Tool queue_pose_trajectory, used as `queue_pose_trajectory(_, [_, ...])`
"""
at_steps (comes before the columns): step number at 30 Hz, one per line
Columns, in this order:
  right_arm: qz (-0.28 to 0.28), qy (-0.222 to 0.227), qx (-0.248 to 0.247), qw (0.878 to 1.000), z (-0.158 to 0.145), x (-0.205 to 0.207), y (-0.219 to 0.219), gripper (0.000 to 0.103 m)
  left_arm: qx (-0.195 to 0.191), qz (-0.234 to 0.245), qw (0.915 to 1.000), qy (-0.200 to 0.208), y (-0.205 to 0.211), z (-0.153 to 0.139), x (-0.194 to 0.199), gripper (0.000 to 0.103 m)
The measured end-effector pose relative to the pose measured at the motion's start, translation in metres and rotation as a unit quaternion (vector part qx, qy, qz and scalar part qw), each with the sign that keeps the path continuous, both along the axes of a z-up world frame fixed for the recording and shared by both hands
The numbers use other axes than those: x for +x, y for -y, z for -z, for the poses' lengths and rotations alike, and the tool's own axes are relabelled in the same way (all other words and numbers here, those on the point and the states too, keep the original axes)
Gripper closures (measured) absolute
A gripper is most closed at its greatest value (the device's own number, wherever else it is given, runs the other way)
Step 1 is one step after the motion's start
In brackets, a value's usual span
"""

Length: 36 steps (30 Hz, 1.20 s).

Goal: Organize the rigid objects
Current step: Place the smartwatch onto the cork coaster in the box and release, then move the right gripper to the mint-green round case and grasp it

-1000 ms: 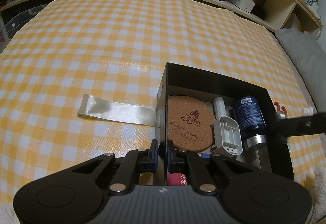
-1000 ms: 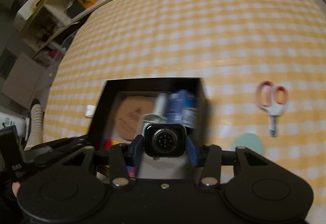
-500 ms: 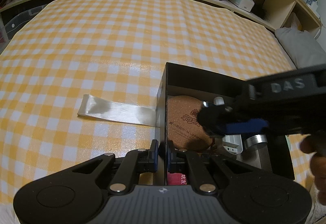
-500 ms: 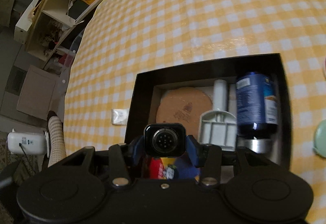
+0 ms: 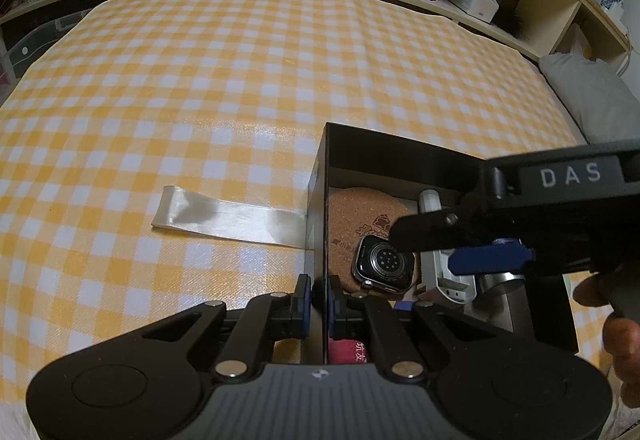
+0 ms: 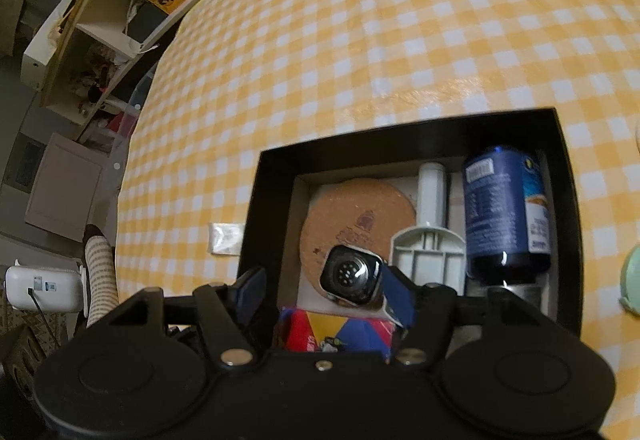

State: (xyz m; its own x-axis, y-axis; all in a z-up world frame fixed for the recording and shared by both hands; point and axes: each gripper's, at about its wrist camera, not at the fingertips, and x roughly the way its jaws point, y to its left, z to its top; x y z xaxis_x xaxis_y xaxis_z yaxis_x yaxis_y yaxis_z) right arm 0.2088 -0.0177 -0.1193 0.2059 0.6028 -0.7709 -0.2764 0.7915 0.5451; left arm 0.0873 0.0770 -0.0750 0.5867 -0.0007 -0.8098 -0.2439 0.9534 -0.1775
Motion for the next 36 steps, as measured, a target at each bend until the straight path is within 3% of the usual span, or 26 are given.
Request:
queue_pose_trajectory(4, [0.004,-0.012,-0.002,1.0,0.0,-0.001,0.005,0.036,0.0,0.001,1.0,-0.001,0.0,0.0,0.0,0.095])
queue_pose_trajectory(11, [0.005,0.001,-0.012,1.0,-0.011,-0.005,0.016,0.023,-0.001,0.001,1.0,-0.001,0.0,0.0,0.0,0.095])
queue_pose_trajectory(21, [-0.004,0.109,-0.076,0.991,-0.049,-0.017,0.031,0.0,0.0,0.001,1.0,-0.001,0.0,-0.001,0.0,0.095])
queue_pose_trajectory(26, [0.004,0.166,-0.103,0.981,-0.068,-0.019,0.044,0.0,0.003,-0.008,1.0,-0.001,0.0,0.0,0.0,0.095])
queue_pose_trajectory(36, [0.041,0.227,-0.156,0.96,-0.097,-0.016,0.088,0.0,0.009,-0.036,0.9993,-0.002,0.004,-0.001,-0.001,0.096])
